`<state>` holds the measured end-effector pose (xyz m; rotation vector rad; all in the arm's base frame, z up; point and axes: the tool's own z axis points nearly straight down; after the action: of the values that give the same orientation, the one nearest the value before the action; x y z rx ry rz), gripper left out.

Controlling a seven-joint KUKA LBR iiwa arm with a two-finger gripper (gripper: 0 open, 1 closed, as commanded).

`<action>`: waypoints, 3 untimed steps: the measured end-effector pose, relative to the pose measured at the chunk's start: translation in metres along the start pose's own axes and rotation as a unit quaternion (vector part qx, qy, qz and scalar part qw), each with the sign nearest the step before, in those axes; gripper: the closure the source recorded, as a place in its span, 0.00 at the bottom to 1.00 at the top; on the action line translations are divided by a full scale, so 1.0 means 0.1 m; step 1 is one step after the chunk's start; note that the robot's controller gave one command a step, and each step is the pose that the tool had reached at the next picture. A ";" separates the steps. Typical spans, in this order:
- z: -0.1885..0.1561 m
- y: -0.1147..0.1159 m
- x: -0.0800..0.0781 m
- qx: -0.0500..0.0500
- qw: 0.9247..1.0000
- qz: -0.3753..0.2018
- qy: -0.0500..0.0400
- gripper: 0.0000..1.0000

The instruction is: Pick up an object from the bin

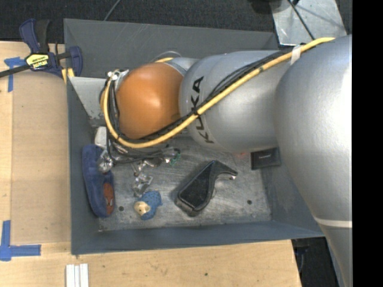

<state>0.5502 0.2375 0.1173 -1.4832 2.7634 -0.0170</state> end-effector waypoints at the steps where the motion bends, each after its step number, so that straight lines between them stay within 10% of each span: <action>1: 0.12 -0.08 -0.02 0.001 1.000 -0.021 0.001 0.00; 2: -0.04 -0.05 -0.03 -0.003 0.991 -0.130 -0.002 0.00; 3: 0.19 0.02 0.08 0.002 0.927 -0.375 -0.007 0.00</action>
Offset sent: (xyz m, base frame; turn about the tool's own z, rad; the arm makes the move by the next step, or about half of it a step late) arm 0.0013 0.0050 -0.0167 -0.0524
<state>0.5445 0.2321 0.0985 -2.4036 2.0006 -0.0132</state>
